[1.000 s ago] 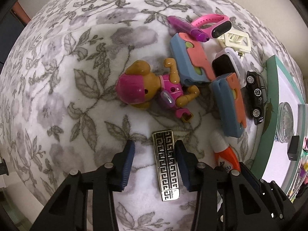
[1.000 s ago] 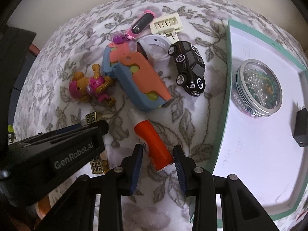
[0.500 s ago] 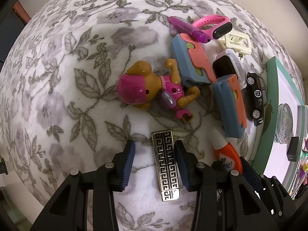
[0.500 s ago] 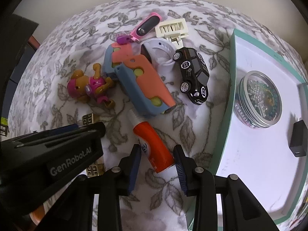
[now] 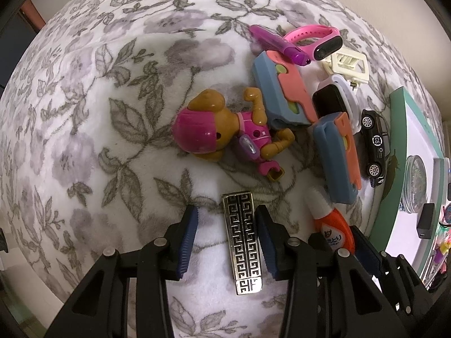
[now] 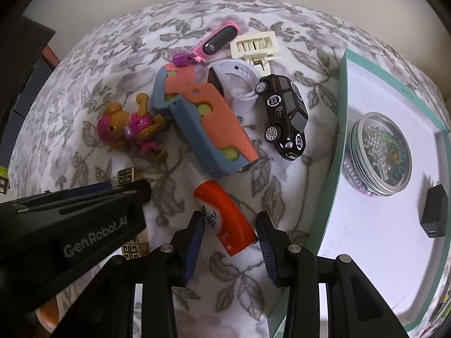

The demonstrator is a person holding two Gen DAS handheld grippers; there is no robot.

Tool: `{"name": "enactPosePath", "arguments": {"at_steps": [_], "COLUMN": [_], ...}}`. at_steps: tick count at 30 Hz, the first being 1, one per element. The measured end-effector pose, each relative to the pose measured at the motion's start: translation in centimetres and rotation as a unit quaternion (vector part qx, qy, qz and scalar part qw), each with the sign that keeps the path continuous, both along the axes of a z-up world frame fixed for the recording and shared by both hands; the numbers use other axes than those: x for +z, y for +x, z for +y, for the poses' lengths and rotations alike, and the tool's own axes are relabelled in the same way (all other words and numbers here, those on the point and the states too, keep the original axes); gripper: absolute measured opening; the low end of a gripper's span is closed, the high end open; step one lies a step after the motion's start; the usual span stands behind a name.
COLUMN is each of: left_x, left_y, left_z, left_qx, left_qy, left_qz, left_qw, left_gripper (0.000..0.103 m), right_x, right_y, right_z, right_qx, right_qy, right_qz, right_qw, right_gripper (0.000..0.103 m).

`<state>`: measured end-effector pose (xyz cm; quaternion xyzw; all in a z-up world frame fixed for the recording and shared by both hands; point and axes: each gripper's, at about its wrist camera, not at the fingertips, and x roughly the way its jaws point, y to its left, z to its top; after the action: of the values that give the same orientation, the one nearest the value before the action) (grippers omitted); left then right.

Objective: Organize rigid objects
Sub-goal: 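Carry the glue bottle with the right tool to the tray while the left tool carries the block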

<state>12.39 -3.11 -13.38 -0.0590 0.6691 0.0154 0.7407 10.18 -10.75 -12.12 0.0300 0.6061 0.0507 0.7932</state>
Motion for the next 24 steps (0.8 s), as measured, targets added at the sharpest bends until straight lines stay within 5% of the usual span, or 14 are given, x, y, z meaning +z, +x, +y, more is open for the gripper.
{"name": "enactPosePath", "arguments": {"at_steps": [9, 13, 16, 19, 24], "left_x": [0.0, 0.0, 0.3, 0.4, 0.7], "left_y": [0.0, 0.0, 0.1, 0.1, 0.2], "left_z": [0.0, 0.2, 0.5, 0.9, 1.4], "left_qx": [0.002, 0.003, 0.008, 0.01, 0.011], "left_qy": [-0.001, -0.002, 0.002, -0.003, -0.014], "left_qz": [0.0, 0.0, -0.003, -0.002, -0.002], "left_qw": [1.0, 1.0, 1.0, 0.9999, 0.9998], "left_gripper": [0.044, 0.043, 0.028, 0.027, 0.025], "right_x": [-0.1, 0.0, 0.0, 0.1, 0.1], "right_y": [0.3, 0.2, 0.1, 0.1, 0.2], "right_z": [1.2, 1.2, 0.9, 0.5, -0.4], "right_qx": [0.013, 0.015, 0.014, 0.009, -0.002], "right_qy": [-0.025, -0.024, -0.022, -0.019, -0.004], "right_qz": [-0.017, -0.019, -0.019, -0.016, -0.008], "right_qw": [0.999, 0.999, 0.999, 1.0, 1.0], "right_gripper": [0.046, 0.04, 0.035, 0.027, 0.026]}}
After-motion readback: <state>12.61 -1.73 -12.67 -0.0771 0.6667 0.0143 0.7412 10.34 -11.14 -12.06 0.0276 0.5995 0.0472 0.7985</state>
